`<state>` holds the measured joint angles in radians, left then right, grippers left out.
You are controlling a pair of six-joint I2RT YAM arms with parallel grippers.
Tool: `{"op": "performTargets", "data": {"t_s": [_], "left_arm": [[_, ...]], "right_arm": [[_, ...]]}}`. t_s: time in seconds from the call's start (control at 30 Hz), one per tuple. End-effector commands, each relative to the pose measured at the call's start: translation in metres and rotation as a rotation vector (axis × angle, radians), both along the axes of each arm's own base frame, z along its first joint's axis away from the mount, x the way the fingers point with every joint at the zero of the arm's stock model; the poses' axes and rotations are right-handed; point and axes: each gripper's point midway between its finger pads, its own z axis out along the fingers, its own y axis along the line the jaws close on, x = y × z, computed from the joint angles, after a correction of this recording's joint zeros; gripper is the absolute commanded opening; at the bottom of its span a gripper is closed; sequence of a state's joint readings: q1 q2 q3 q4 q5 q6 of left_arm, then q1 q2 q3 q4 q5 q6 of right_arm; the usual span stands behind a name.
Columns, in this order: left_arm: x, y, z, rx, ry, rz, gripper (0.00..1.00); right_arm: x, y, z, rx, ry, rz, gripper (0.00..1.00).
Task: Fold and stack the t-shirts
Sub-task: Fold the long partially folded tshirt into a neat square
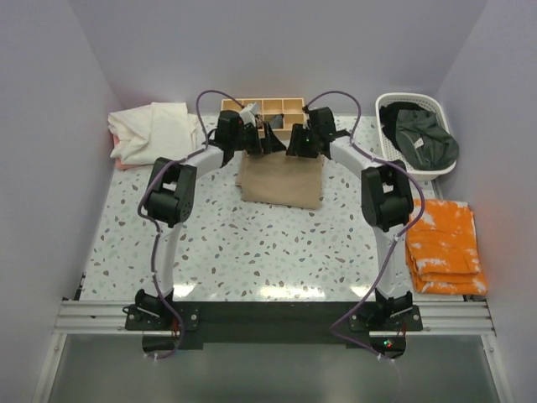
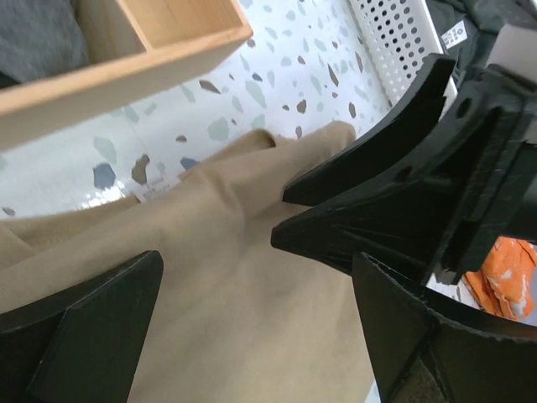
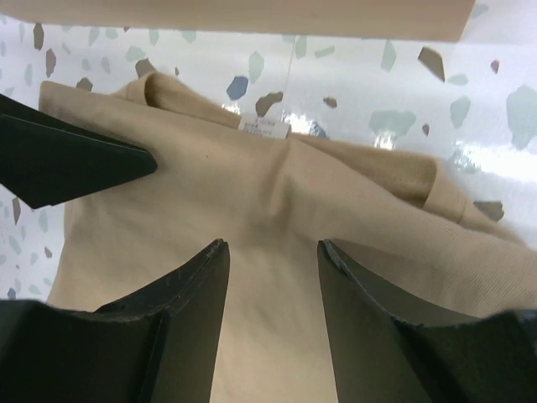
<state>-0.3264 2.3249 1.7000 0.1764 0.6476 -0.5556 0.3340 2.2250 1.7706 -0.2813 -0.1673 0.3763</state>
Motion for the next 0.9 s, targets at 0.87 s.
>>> {"op": "performTargets", "data": {"t_s": [0.87], "left_arm": [[0.014,0.125,0.055,0.404,-0.211,0.450,1.00]], "right_arm": [[-0.002,-0.110,0.119,-0.141,-0.266,-0.238,0.51]]}}
